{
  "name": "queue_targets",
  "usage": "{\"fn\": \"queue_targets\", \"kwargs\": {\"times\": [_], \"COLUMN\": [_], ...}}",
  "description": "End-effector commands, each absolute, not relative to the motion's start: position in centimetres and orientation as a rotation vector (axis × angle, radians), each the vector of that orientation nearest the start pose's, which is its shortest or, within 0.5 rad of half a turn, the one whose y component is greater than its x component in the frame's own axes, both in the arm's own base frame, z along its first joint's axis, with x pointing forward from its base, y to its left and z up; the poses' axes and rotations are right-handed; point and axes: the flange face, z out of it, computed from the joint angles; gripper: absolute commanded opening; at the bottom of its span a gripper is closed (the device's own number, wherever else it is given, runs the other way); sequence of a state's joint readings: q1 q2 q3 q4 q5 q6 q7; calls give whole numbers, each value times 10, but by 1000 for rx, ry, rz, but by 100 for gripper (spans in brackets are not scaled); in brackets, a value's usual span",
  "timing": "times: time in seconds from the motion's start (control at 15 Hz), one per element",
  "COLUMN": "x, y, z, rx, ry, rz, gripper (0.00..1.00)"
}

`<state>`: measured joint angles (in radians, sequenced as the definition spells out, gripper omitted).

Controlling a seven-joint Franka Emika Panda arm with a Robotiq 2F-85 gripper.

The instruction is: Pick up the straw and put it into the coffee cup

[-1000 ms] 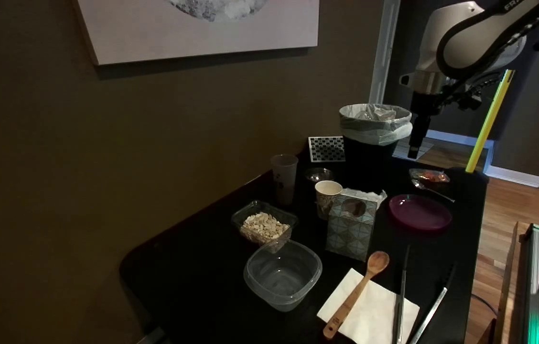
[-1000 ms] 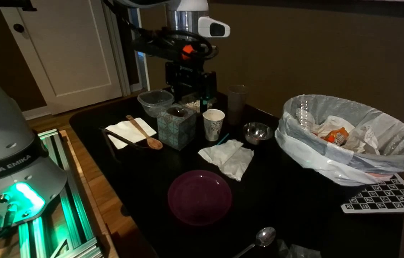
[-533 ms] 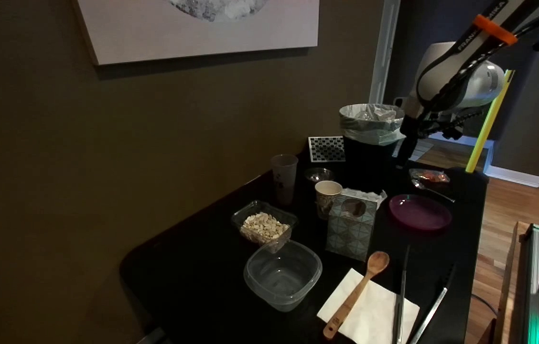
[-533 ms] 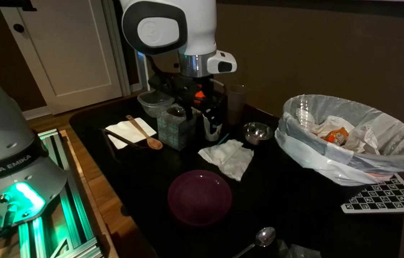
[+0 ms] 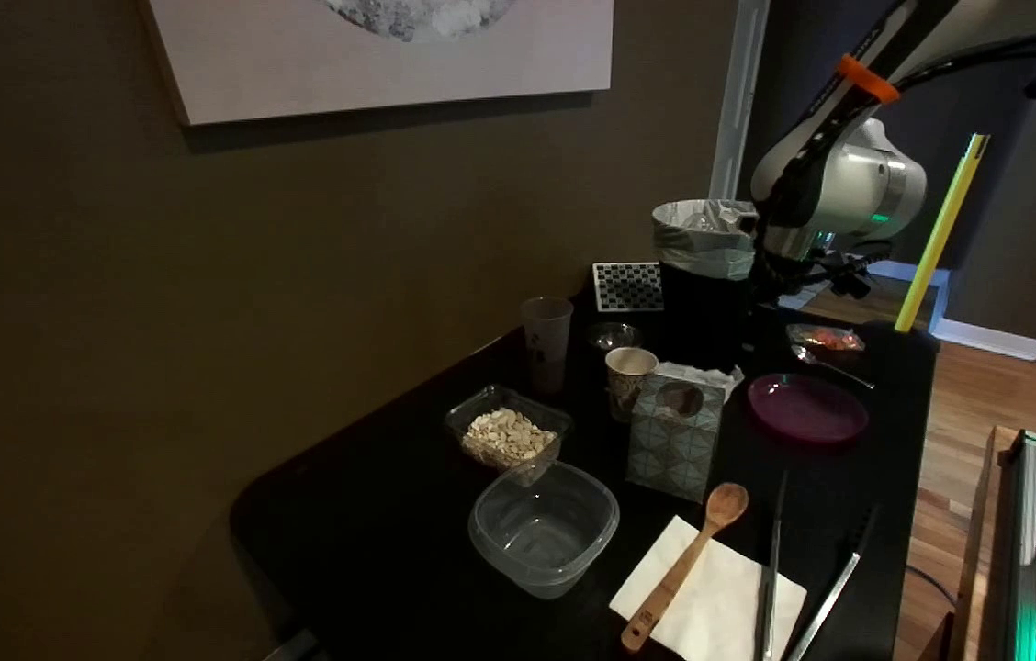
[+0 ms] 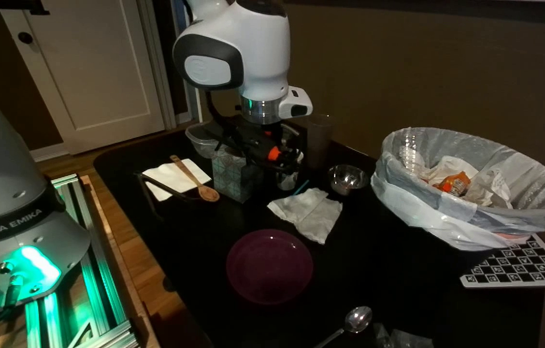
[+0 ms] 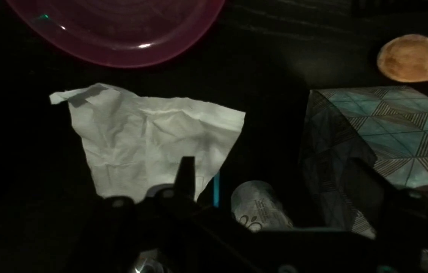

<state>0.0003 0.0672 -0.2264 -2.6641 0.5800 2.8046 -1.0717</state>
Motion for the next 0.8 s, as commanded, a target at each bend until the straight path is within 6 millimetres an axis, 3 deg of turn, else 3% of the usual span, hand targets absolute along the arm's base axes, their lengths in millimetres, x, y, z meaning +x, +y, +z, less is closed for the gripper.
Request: {"fn": "queue_targets", "kwargs": {"times": [0.0,0.07,0.13,0.47,0.73], "x": [418,420,412,419,433], "y": [-120,-119,-119,-118,-136], "z": [194,187,206,190,174], "rx": [-2973,-2973,-2967,-2966,-3016], "ry": [-502,-511,-489,-505,-397], "rz": [-260,-236,-256,-215,-241], "gripper": [100,100,100,100,100]}}
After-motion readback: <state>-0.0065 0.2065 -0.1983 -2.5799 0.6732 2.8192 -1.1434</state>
